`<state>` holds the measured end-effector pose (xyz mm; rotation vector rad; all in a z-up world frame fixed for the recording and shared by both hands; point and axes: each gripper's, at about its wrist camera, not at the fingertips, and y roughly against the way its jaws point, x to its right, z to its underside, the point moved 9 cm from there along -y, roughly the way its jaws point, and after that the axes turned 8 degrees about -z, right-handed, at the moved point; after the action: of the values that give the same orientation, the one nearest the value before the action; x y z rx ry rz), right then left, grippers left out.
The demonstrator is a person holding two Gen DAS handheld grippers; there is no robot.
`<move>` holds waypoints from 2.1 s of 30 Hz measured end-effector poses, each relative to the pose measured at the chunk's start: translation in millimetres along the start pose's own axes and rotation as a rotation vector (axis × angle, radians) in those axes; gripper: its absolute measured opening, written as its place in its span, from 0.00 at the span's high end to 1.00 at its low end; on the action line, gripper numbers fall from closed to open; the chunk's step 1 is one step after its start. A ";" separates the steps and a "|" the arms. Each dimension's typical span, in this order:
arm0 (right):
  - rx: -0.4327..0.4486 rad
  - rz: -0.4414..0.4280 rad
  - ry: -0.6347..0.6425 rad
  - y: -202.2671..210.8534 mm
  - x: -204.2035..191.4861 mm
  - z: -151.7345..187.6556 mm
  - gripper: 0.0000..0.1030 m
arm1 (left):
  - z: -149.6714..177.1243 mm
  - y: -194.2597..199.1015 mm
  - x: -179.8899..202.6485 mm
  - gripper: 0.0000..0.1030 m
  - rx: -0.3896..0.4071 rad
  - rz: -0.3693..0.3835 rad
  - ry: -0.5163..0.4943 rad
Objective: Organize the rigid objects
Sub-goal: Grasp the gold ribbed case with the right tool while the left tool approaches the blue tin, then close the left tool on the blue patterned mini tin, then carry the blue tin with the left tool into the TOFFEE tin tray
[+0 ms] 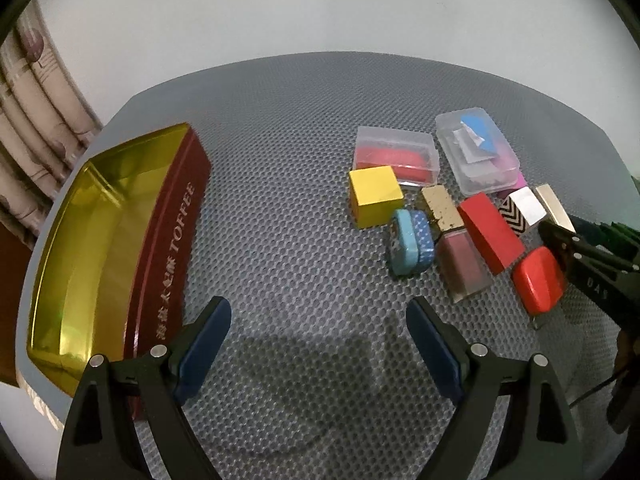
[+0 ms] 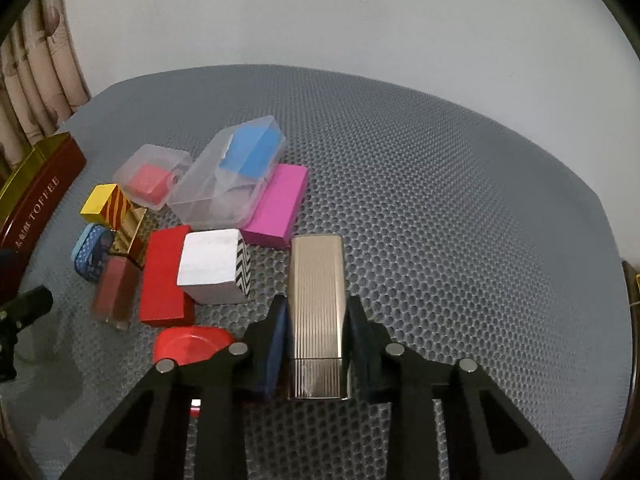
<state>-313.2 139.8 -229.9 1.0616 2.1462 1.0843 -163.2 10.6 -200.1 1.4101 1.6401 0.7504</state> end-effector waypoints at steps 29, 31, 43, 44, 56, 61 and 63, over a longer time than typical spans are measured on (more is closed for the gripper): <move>0.106 0.111 -0.094 13.6 55.3 21.1 0.70 | -29.7 -35.6 23.5 0.30 -0.089 0.072 0.018; 0.106 0.112 -0.094 15.2 56.4 21.7 0.70 | -30.8 -37.1 25.5 0.33 -0.088 0.076 0.011; 0.106 0.116 -0.092 19.1 51.0 25.5 0.70 | -41.5 -35.4 23.6 0.82 -0.085 0.106 -0.015; 0.106 0.116 -0.092 19.3 51.1 25.7 0.70 | -41.7 -34.0 22.7 0.82 -0.082 0.106 -0.018; 0.102 0.128 -0.082 23.4 44.6 21.7 0.70 | -32.9 0.4 14.9 0.82 -0.030 0.099 -0.041; 0.103 0.128 -0.081 23.8 43.5 28.3 0.70 | -25.9 6.8 5.5 0.82 -0.032 0.077 -0.007; 0.103 0.127 -0.082 23.3 43.4 28.0 0.70 | -12.9 26.5 -0.9 0.82 -0.031 0.070 0.006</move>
<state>-308.1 196.2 -230.0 1.2829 2.1131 0.9767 -161.6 15.8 -171.1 1.4513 1.5842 0.8179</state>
